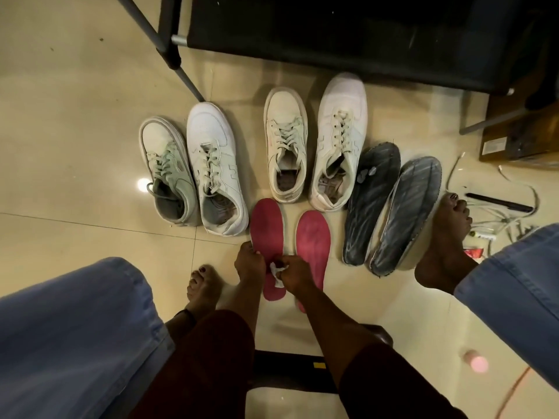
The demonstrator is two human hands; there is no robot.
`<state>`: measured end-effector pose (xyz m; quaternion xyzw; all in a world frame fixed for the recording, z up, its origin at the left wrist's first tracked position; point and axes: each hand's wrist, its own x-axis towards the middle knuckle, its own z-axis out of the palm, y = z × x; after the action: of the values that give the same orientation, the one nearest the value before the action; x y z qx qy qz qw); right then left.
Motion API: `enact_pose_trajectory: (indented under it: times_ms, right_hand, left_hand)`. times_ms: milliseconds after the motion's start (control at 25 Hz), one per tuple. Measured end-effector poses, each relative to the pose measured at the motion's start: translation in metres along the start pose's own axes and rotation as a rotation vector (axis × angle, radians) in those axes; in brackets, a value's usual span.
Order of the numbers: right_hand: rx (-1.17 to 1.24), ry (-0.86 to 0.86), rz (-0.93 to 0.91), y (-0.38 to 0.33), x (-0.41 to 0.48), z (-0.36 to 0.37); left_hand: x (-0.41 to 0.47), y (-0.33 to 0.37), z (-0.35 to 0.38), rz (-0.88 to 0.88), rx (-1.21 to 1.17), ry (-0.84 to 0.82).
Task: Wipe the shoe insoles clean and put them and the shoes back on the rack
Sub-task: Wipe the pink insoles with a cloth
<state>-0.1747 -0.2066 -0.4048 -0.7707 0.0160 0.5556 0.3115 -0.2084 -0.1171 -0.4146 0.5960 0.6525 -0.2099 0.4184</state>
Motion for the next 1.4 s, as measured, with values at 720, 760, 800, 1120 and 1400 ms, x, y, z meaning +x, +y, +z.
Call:
enact_pose_trajectory:
  times_ms: [720, 760, 800, 1120, 1400]
  right_hand:
    - [0.315, 0.218, 0.400, 0.049, -0.016, -0.057]
    - [0.332, 0.206, 0.402, 0.053, -0.019, -0.061]
    - [0.286, 0.188, 0.382, 0.054, -0.024, -0.067]
    - [0.654, 0.036, 0.291, 0.008, -0.100, -0.100]
    - [0.715, 0.041, -0.012, -0.079, -0.205, -0.128]
  left_hand:
    - [-0.052, -0.012, 0.075, 0.039, 0.007, -0.341]
    - [-0.051, -0.015, 0.075, 0.049, -0.029, -0.337]
    - [-0.052, -0.017, 0.072, 0.057, -0.049, -0.343]
    - [-0.122, 0.022, 0.012, 0.112, -0.436, -0.373]
    - [-0.222, 0.072, -0.074, -0.018, -0.980, -0.737]
